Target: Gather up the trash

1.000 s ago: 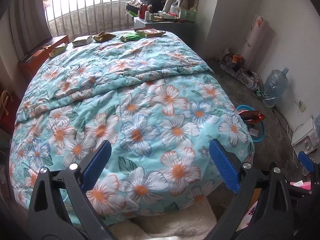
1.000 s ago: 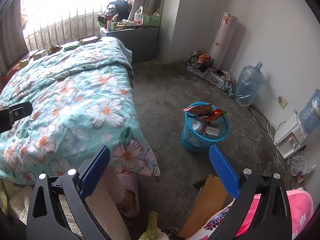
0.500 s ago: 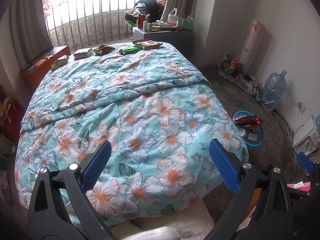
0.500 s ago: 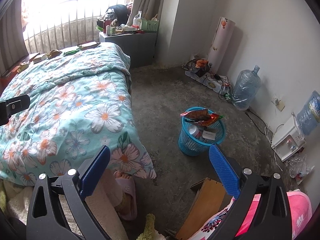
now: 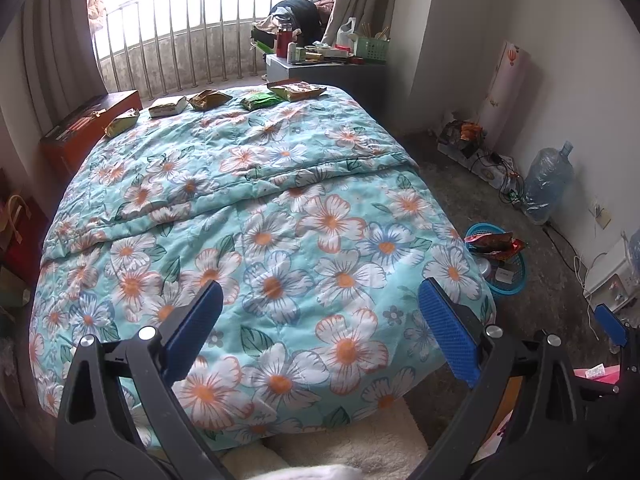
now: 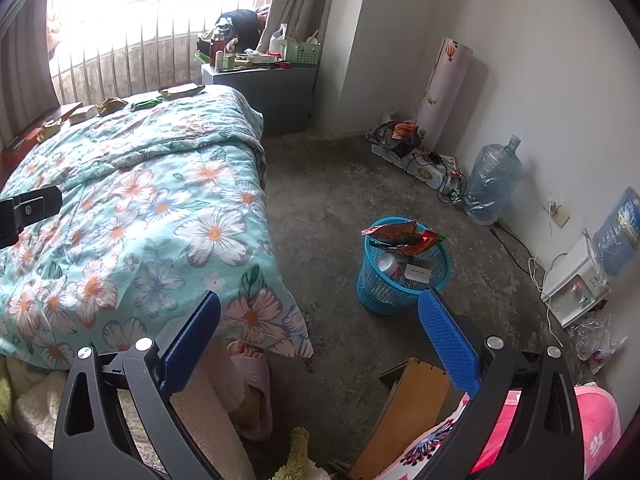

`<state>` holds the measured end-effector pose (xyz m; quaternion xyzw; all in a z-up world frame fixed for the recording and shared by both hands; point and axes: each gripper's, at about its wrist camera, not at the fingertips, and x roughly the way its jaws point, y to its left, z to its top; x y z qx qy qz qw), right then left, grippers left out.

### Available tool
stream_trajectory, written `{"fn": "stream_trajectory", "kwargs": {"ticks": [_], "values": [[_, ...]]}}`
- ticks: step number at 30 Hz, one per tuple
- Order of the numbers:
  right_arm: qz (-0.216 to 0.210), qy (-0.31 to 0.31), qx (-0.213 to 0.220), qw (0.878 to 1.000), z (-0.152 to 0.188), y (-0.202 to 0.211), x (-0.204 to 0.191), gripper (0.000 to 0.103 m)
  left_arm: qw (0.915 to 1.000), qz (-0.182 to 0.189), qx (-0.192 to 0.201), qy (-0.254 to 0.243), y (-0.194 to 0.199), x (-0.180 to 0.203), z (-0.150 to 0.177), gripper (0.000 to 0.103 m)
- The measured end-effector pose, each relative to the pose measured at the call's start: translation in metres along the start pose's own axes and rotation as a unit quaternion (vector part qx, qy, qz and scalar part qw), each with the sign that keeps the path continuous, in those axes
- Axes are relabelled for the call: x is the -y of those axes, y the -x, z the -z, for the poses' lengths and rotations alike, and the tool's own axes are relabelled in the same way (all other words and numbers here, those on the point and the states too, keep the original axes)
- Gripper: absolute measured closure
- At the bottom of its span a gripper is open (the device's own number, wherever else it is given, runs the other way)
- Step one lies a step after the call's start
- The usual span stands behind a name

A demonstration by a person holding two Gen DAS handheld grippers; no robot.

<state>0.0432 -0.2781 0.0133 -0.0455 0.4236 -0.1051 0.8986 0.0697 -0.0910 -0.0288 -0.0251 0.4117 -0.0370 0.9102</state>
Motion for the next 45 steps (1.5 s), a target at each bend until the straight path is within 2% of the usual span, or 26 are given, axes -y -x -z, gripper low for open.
{"fn": "stream_trajectory", "kwargs": {"ticks": [24, 45], "values": [[0.0, -0.001, -0.002, 1.0, 0.0003, -0.001, 0.0016, 0.007, 0.9997, 0.015, -0.018, -0.005, -0.0048, 0.0052, 0.004, 0.009], [0.002, -0.005, -0.003, 1.0, 0.0004, -0.001, 0.0059, 0.007, 0.9998, 0.017, -0.012, -0.006, -0.0011, 0.0053, 0.0017, 0.009]]}}
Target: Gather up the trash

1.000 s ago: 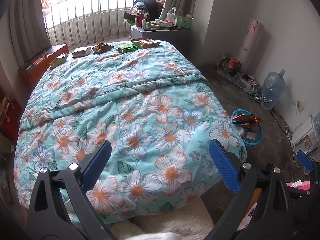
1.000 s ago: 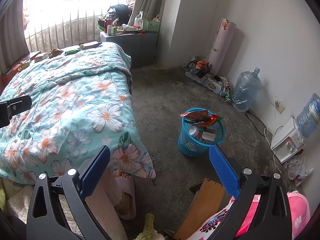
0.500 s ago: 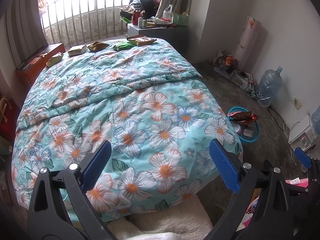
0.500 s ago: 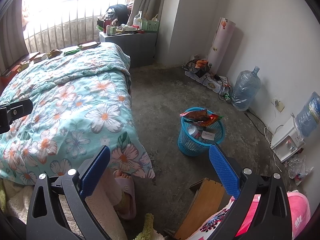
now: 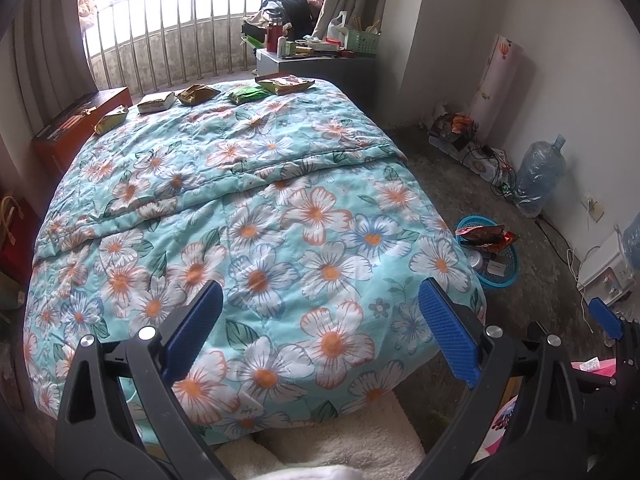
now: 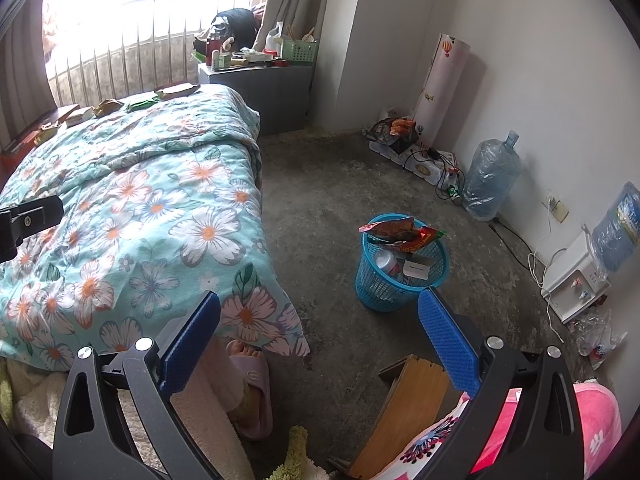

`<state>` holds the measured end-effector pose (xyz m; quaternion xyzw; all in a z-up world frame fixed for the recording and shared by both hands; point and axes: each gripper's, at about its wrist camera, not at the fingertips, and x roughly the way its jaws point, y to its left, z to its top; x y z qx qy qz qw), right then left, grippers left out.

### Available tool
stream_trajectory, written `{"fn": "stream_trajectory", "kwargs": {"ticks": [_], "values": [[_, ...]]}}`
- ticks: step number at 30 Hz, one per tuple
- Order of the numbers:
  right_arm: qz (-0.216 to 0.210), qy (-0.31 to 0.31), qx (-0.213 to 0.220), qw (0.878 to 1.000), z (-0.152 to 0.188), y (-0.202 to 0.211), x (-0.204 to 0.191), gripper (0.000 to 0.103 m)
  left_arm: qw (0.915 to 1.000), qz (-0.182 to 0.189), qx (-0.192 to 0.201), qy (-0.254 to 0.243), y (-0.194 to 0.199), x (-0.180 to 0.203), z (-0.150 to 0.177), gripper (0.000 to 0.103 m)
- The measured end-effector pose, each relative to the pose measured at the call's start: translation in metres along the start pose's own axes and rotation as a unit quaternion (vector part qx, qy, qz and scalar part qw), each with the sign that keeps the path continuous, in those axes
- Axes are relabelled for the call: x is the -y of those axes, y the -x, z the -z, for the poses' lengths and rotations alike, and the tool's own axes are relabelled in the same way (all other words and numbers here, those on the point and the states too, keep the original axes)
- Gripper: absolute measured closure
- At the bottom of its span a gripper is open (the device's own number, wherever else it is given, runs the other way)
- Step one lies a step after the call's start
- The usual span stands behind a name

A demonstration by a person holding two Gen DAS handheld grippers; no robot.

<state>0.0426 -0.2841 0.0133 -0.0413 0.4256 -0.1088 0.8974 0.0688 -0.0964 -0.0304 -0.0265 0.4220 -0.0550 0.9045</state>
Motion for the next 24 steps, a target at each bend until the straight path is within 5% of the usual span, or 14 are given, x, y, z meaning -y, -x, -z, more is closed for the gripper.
{"fn": "stream_trajectory", "kwargs": {"ticks": [24], "values": [[-0.001, 0.001, 0.001, 1.0, 0.0002, 0.0, 0.0007, 0.007, 1.0, -0.001, 0.002, 0.001, 0.0013, 0.0004, -0.0009, 0.009]]}}
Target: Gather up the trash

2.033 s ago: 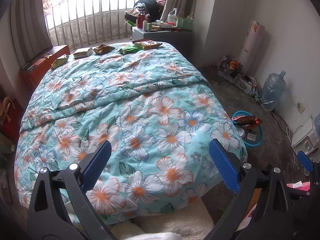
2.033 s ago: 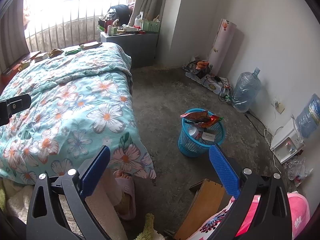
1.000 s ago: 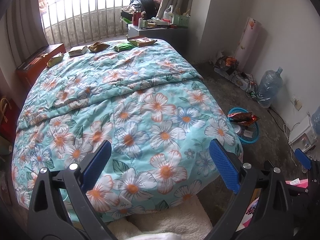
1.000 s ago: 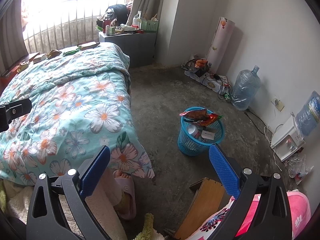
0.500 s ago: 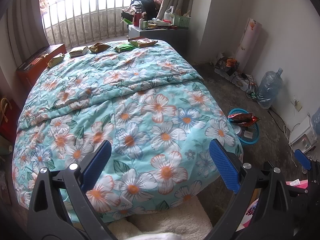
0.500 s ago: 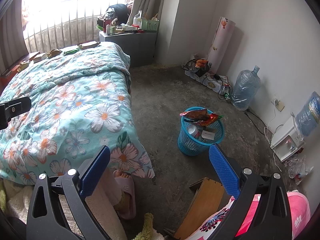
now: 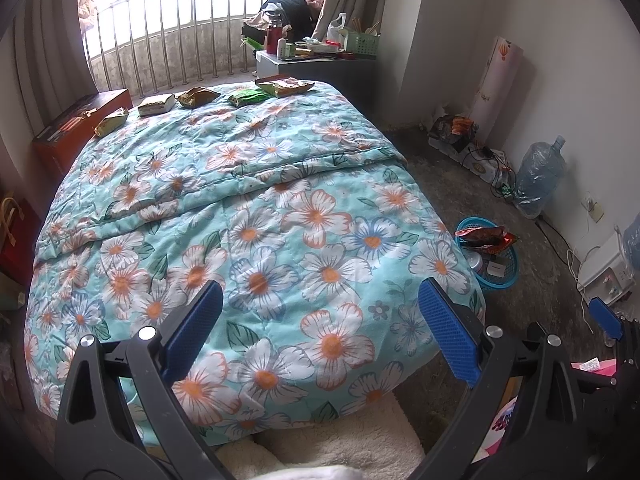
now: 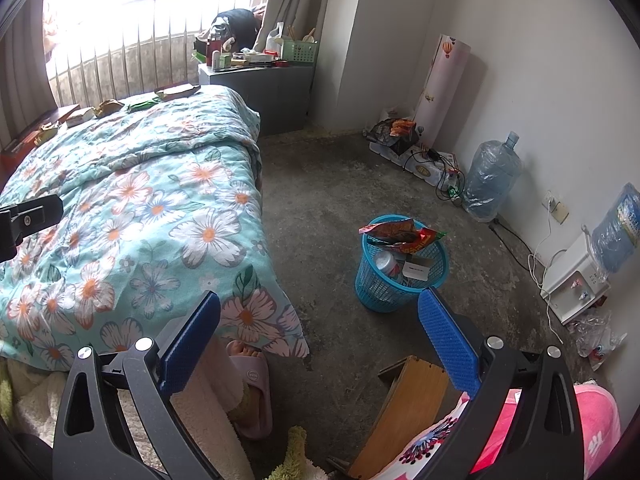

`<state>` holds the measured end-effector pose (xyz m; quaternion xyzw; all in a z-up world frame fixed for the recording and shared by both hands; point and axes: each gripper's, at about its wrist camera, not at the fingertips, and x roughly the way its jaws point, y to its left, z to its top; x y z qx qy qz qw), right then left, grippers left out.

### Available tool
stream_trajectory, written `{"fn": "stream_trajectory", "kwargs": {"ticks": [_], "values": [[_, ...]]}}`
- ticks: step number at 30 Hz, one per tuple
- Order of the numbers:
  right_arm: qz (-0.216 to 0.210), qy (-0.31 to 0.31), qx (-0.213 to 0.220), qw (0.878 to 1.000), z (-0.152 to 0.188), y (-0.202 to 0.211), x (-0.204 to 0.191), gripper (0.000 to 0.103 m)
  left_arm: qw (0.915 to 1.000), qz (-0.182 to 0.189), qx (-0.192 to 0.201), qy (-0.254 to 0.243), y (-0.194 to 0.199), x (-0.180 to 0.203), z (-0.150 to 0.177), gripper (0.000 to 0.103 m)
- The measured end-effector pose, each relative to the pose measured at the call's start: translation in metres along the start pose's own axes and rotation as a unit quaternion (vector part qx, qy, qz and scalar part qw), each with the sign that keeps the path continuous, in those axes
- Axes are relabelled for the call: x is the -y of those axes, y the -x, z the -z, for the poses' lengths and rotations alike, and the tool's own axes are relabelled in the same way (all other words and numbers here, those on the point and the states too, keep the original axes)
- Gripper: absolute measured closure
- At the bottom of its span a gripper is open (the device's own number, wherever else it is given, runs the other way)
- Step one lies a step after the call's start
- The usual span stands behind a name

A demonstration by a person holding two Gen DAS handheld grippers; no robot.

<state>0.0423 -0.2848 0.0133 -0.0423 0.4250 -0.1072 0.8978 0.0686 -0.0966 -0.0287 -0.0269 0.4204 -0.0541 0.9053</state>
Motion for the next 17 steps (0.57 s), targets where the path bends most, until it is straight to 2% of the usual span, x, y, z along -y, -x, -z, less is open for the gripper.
{"fn": "stream_trajectory", "kwargs": {"ticks": [17], "values": [[0.0, 0.0, 0.0, 1.0, -0.0021, -0.0002, 0.001, 0.007, 1.0, 0.001, 0.0, -0.002, -0.0007, -0.0019, -0.0013, 0.009]]}}
